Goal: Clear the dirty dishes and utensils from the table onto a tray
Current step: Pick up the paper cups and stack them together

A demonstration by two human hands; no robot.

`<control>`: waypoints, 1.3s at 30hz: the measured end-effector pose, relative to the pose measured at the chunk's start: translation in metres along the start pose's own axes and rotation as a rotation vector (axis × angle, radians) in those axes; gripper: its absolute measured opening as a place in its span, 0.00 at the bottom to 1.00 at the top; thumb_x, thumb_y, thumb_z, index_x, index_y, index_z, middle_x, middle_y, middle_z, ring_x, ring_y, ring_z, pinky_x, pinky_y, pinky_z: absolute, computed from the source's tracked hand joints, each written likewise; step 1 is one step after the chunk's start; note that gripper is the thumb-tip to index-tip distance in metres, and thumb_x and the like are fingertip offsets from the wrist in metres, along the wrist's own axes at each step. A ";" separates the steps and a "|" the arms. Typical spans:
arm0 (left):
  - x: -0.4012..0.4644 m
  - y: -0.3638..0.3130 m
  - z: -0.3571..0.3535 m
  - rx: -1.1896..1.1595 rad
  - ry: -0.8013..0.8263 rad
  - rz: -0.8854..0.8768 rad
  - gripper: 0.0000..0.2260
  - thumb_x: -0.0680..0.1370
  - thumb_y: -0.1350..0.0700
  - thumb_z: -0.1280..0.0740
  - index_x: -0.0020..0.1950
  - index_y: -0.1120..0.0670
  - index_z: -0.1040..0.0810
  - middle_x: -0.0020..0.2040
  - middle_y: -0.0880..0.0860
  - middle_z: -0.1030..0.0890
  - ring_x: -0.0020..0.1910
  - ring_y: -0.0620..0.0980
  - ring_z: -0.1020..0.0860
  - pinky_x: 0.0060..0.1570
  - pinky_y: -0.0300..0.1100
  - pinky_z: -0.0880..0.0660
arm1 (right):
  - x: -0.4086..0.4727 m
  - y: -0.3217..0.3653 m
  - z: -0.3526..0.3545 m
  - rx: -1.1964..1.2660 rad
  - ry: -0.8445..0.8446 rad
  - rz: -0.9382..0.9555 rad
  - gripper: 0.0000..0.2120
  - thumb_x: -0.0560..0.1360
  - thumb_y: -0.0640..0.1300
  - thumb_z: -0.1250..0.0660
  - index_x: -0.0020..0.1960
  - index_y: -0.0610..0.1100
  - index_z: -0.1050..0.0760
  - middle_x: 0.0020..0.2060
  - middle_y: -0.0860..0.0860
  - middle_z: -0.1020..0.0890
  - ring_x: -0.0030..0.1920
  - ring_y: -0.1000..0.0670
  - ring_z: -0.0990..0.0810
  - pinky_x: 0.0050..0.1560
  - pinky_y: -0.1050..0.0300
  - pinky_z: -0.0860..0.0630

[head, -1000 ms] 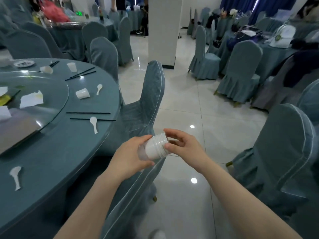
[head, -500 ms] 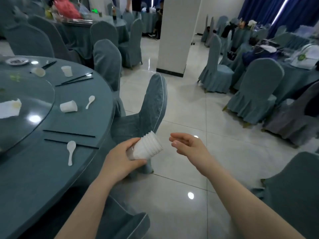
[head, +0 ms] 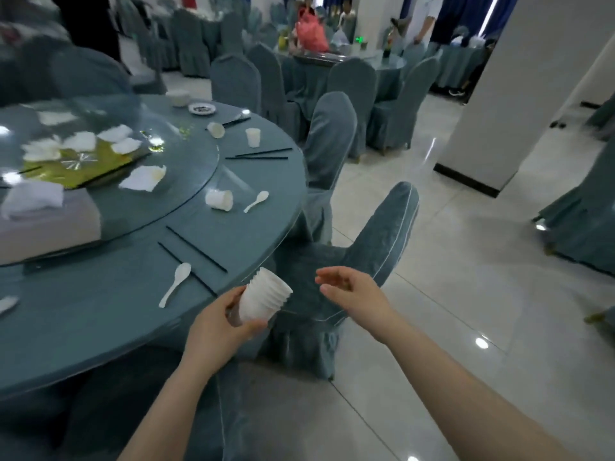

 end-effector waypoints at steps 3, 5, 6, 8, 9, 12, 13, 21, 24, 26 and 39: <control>0.002 -0.014 -0.007 -0.010 -0.091 0.053 0.26 0.64 0.46 0.23 0.56 0.30 0.29 0.51 0.32 0.22 0.51 0.33 0.24 0.44 0.33 0.29 | 0.031 0.001 0.019 -0.030 0.091 0.036 0.10 0.75 0.44 0.31 0.54 0.57 0.23 0.50 0.59 0.17 0.51 0.63 0.20 0.50 0.71 0.26; 0.008 -0.020 -0.008 -0.023 -0.144 0.087 0.24 0.64 0.46 0.23 0.52 0.27 0.30 0.48 0.28 0.23 0.49 0.30 0.25 0.43 0.32 0.30 | 0.055 0.004 0.024 -0.036 0.134 0.052 0.10 0.75 0.43 0.31 0.54 0.56 0.23 0.51 0.58 0.17 0.51 0.63 0.20 0.51 0.70 0.25; 0.011 -0.021 -0.007 -0.036 -0.172 0.109 0.24 0.64 0.46 0.23 0.51 0.26 0.30 0.47 0.27 0.23 0.48 0.28 0.25 0.42 0.31 0.30 | 0.066 0.005 0.024 -0.032 0.154 0.062 0.10 0.75 0.43 0.31 0.55 0.54 0.23 0.51 0.58 0.17 0.51 0.62 0.20 0.52 0.70 0.25; 0.017 -0.020 -0.004 -0.054 -0.227 0.151 0.23 0.65 0.46 0.23 0.50 0.26 0.30 0.47 0.26 0.23 0.47 0.27 0.25 0.42 0.31 0.30 | 0.089 0.006 0.019 -0.024 0.187 0.080 0.11 0.75 0.42 0.31 0.55 0.53 0.22 0.51 0.57 0.17 0.51 0.62 0.20 0.52 0.68 0.25; 0.023 -0.018 -0.002 -0.056 -0.251 0.165 0.24 0.65 0.46 0.23 0.51 0.27 0.30 0.47 0.27 0.23 0.47 0.27 0.25 0.42 0.31 0.30 | 0.100 0.006 0.016 -0.020 0.204 0.082 0.11 0.75 0.42 0.30 0.56 0.52 0.22 0.51 0.57 0.17 0.51 0.61 0.20 0.53 0.67 0.24; 0.044 -0.011 0.007 -0.083 -0.318 0.186 0.26 0.65 0.48 0.22 0.55 0.28 0.31 0.49 0.29 0.23 0.48 0.29 0.25 0.43 0.32 0.29 | 0.135 0.006 0.006 -0.038 0.254 0.084 0.13 0.74 0.42 0.30 0.57 0.50 0.22 0.50 0.57 0.17 0.51 0.62 0.20 0.53 0.67 0.24; 0.053 -0.008 0.011 -0.094 -0.332 0.188 0.26 0.65 0.48 0.22 0.56 0.31 0.30 0.49 0.30 0.23 0.49 0.31 0.25 0.44 0.33 0.28 | 0.147 0.006 0.002 -0.043 0.262 0.081 0.13 0.74 0.41 0.30 0.58 0.50 0.22 0.51 0.57 0.17 0.51 0.62 0.20 0.52 0.69 0.24; 0.124 0.000 0.056 -0.106 -0.460 0.198 0.25 0.66 0.52 0.22 0.60 0.38 0.26 0.50 0.37 0.20 0.47 0.38 0.21 0.43 0.36 0.27 | 0.239 0.011 -0.021 -0.043 0.252 0.062 0.14 0.73 0.38 0.29 0.58 0.43 0.22 0.51 0.51 0.18 0.49 0.60 0.20 0.48 0.72 0.25; 0.145 0.001 0.074 -0.117 -0.491 0.213 0.26 0.66 0.53 0.22 0.60 0.39 0.25 0.51 0.38 0.20 0.47 0.40 0.20 0.42 0.34 0.27 | 0.277 0.008 -0.033 -0.044 0.252 0.034 0.13 0.72 0.38 0.28 0.56 0.45 0.23 0.50 0.51 0.18 0.50 0.57 0.19 0.49 0.69 0.24; 0.163 0.003 0.087 -0.125 -0.515 0.224 0.24 0.66 0.54 0.22 0.58 0.38 0.25 0.51 0.39 0.19 0.46 0.40 0.20 0.43 0.34 0.27 | 0.307 0.009 -0.047 -0.041 0.244 0.019 0.15 0.72 0.38 0.28 0.57 0.46 0.24 0.50 0.51 0.19 0.49 0.55 0.19 0.51 0.65 0.24; 0.238 0.027 0.134 -0.141 -0.705 0.431 0.25 0.68 0.56 0.22 0.62 0.43 0.24 0.51 0.42 0.18 0.47 0.41 0.19 0.50 0.43 0.23 | 0.506 -0.012 -0.148 -0.202 0.289 -0.052 0.37 0.68 0.46 0.25 0.72 0.48 0.37 0.65 0.47 0.28 0.63 0.48 0.28 0.57 0.53 0.26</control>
Point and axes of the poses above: each hand's wrist, its own x-axis towards the middle knuckle, its own z-axis out of the back of the hand, y = z × x, the point moved 2 cm from there along x, towards the middle knuckle
